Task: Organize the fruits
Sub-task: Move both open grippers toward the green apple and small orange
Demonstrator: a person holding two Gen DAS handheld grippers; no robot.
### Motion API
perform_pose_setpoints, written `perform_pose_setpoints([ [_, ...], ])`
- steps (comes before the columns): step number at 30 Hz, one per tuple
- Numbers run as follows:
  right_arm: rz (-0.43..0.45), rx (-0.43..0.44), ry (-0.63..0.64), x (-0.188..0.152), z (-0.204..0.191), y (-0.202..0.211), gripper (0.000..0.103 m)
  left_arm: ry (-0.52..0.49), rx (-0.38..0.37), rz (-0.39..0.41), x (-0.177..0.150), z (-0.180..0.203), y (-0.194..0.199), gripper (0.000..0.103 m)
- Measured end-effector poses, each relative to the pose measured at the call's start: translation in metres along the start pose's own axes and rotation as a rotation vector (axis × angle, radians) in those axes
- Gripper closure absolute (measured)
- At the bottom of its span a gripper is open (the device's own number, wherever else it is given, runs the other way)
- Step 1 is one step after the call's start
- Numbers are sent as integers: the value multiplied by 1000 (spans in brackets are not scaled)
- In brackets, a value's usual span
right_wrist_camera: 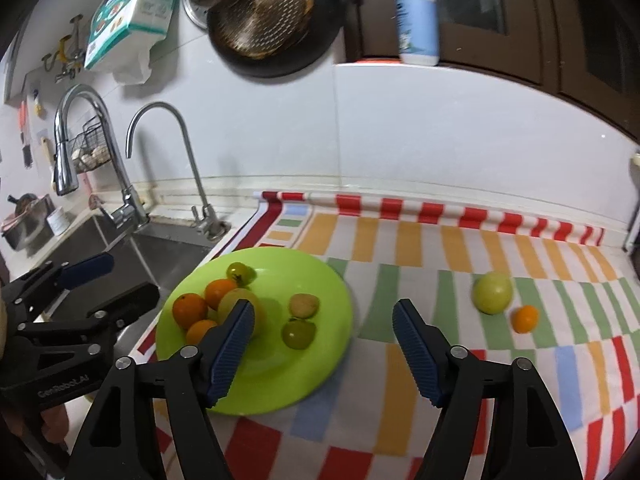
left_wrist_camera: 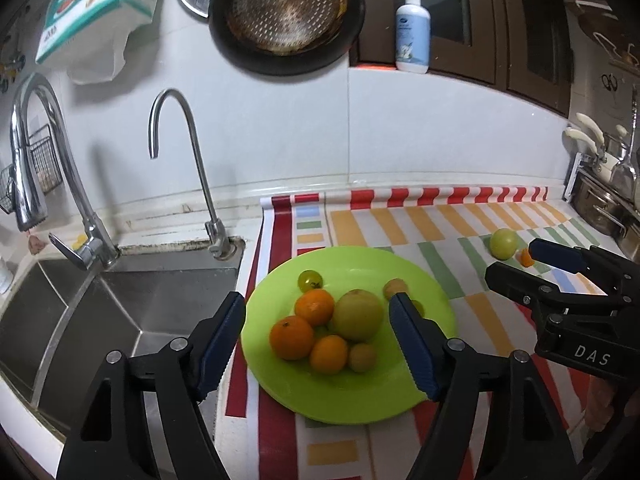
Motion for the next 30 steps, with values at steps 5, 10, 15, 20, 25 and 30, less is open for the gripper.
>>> perform_pose_setpoints([
  [5,17,-25,-17,-4,15,20,31,-6,-22,21,2,19,12,25],
  [10,38,-64,-32,-8,33,39,27,-19,-42,49,5,42,24,17],
  [15,56,-98,-42,-12,54,57,27,-25,-46,71,8,59,30,11],
  [20,72,-132,-47,-14,73,71,27,-20,-46,88,12,76,34,8],
  [25,80,-159,-51,-18,95,80,27,-32,-56,95,13,98,34,7],
  [30,83,-176,-52,-22,117,86,27,-57,-68,103,14,120,30,7],
])
Point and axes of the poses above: each gripper's, at about its wrist camera, not at the fingertips, and y roughly against the way its jaws point, z to its right, x to its top, the point moved 10 cm from there along -y, roughly the way its jaws point, and after that the axes turned 8 degrees about y, right-handed, at the moved point
